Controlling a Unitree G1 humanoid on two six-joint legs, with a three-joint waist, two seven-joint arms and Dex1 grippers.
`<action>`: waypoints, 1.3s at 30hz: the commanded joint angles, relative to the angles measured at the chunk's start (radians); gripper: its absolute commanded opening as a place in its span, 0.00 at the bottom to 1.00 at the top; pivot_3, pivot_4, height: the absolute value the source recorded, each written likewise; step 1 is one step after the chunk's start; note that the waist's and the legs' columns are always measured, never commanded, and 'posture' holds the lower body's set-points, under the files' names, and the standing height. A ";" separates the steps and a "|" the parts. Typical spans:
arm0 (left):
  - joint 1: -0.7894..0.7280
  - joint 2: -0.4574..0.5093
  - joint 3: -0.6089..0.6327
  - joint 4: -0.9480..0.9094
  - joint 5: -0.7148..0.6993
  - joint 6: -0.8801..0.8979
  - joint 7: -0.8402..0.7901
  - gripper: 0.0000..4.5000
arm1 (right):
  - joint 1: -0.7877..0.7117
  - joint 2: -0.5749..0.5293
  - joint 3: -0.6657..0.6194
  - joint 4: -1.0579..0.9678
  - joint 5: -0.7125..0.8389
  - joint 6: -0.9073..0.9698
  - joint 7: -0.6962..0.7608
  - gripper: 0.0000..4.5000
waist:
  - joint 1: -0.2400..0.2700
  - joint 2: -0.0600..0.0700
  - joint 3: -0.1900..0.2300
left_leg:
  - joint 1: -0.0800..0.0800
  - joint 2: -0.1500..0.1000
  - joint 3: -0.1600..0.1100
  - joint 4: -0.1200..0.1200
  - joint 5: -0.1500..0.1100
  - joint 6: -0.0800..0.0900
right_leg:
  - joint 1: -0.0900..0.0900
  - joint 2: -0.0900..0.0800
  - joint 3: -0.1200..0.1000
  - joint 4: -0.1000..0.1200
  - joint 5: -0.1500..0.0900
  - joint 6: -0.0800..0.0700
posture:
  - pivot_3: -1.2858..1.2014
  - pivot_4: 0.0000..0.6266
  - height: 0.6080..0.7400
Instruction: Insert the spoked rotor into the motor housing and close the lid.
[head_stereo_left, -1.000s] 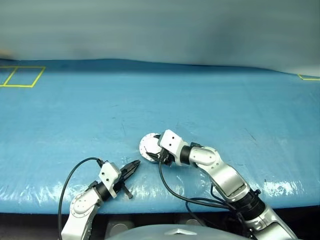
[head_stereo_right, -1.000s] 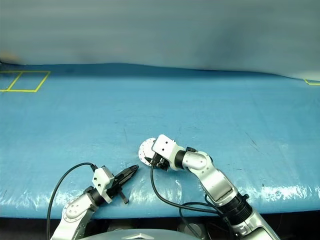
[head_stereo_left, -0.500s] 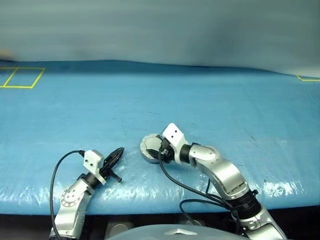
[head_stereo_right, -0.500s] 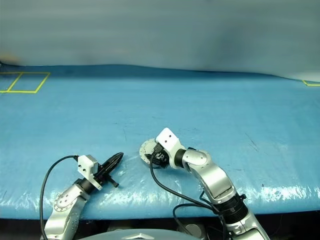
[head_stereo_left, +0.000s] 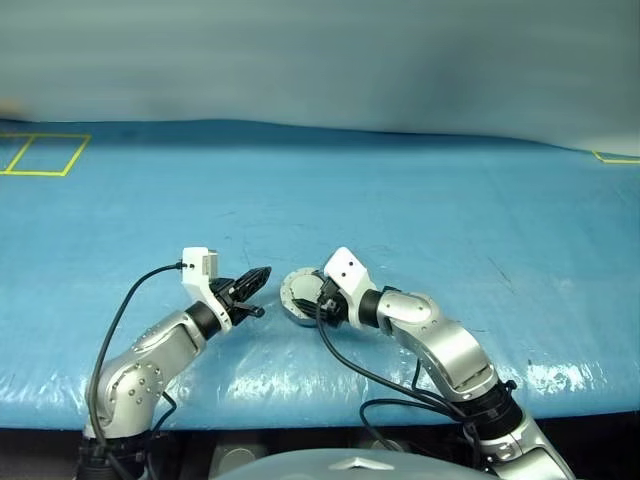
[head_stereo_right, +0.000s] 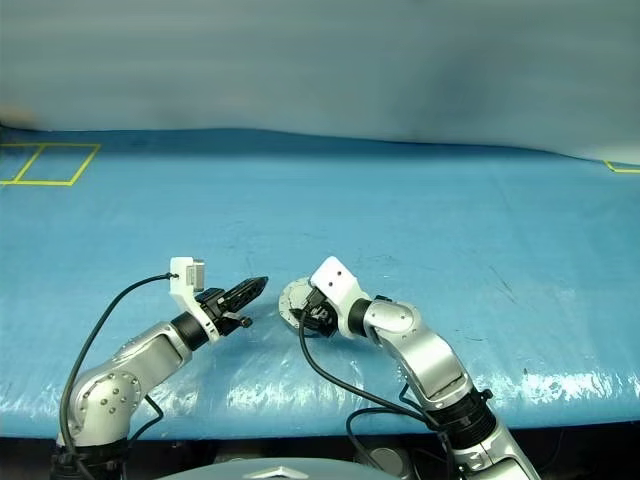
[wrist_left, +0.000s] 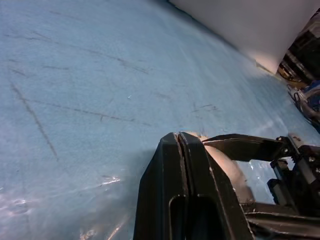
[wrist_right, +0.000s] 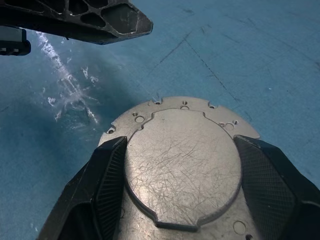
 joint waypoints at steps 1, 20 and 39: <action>-0.035 -0.019 0.021 0.002 -0.093 0.059 0.050 0.00 | 0.045 -0.018 0.029 0.085 -0.016 0.060 -0.013 0.67 | 0.000 0.000 0.000 | 0.000 0.000 -0.001 0.000 0.000 0.000 | 0.000 0.000 0.000 0.000 0.000 0.000 | 0.52 0.24 1.00; -0.110 -0.009 -0.102 0.100 0.024 0.160 0.076 0.00 | 0.052 -0.030 0.055 0.079 -0.049 0.013 -0.033 0.67 | 0.000 -0.001 0.000 | 0.000 0.000 0.000 0.001 0.000 -0.001 | 0.000 0.000 0.000 0.000 0.000 0.000 | 0.52 0.24 1.00; -0.158 0.047 -0.141 0.070 0.057 0.250 0.020 0.00 | 0.257 0.068 -0.126 -0.212 0.074 -0.071 -0.131 0.99 | 0.024 0.000 0.001 | -0.006 -0.001 -0.001 -0.001 -0.003 -0.001 | -0.003 0.000 0.000 -0.005 -0.002 0.001 | 0.52 0.24 1.00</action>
